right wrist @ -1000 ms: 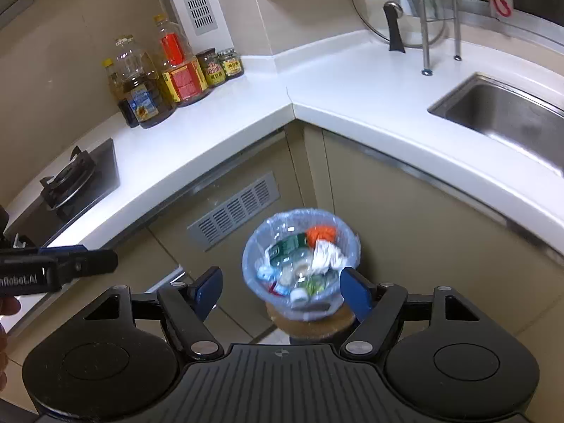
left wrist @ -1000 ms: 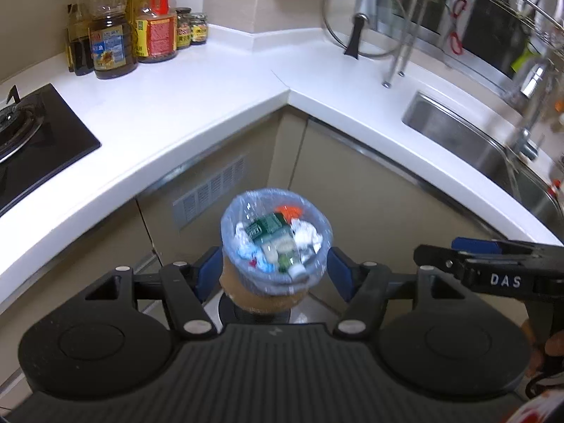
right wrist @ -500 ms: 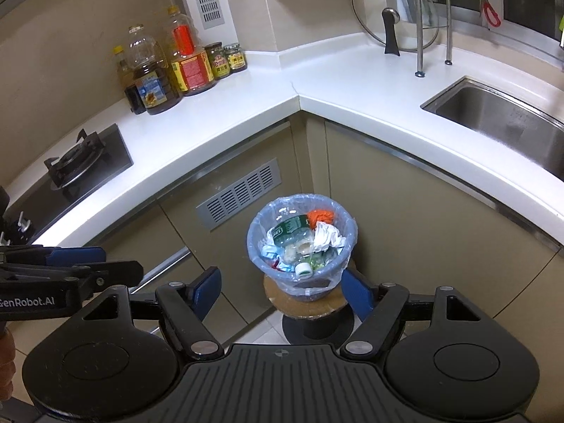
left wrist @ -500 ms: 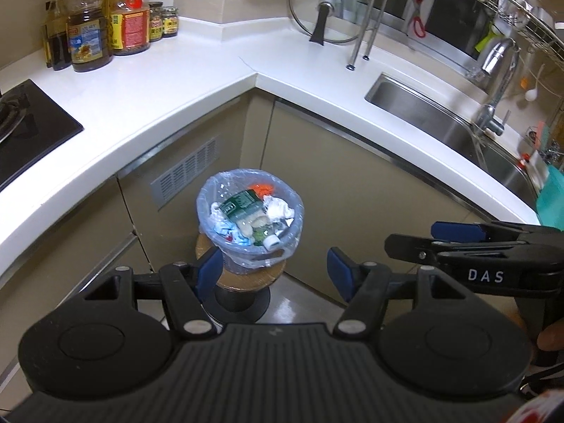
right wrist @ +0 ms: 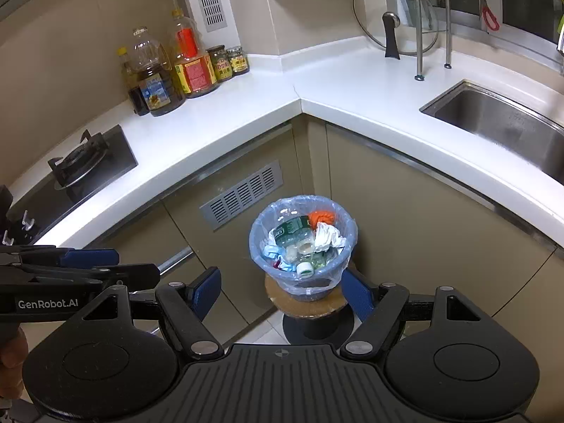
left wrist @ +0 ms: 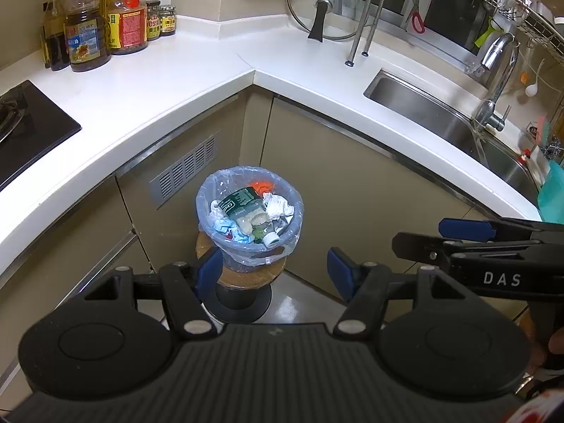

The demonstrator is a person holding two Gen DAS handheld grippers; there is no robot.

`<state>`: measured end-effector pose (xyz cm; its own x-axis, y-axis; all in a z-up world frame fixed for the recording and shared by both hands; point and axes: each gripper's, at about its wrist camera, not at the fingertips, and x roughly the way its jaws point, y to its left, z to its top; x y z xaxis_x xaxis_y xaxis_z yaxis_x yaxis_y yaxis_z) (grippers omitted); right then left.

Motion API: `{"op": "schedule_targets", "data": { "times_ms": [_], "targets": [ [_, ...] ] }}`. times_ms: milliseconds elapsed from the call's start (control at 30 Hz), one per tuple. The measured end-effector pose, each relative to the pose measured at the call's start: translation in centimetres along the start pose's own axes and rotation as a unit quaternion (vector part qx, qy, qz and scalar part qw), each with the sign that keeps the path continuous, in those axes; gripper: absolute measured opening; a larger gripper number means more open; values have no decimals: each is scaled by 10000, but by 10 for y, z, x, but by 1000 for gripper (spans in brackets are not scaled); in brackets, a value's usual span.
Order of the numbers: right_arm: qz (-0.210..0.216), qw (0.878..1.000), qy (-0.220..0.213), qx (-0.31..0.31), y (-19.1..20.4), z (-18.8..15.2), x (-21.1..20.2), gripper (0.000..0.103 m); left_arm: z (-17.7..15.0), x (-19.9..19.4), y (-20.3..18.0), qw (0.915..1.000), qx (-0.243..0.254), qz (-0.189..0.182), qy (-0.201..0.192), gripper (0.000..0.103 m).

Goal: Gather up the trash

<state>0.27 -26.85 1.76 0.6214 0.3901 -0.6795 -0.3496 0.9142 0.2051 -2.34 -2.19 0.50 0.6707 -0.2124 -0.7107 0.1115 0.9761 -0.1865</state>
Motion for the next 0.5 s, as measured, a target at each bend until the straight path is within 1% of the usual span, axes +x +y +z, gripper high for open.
{"op": "schedule_targets", "data": {
  "times_ms": [500],
  "targets": [
    [12, 10000, -54, 24, 0, 3, -2, 75, 3, -1, -5, 10000, 47, 22, -71, 63]
  ]
}}
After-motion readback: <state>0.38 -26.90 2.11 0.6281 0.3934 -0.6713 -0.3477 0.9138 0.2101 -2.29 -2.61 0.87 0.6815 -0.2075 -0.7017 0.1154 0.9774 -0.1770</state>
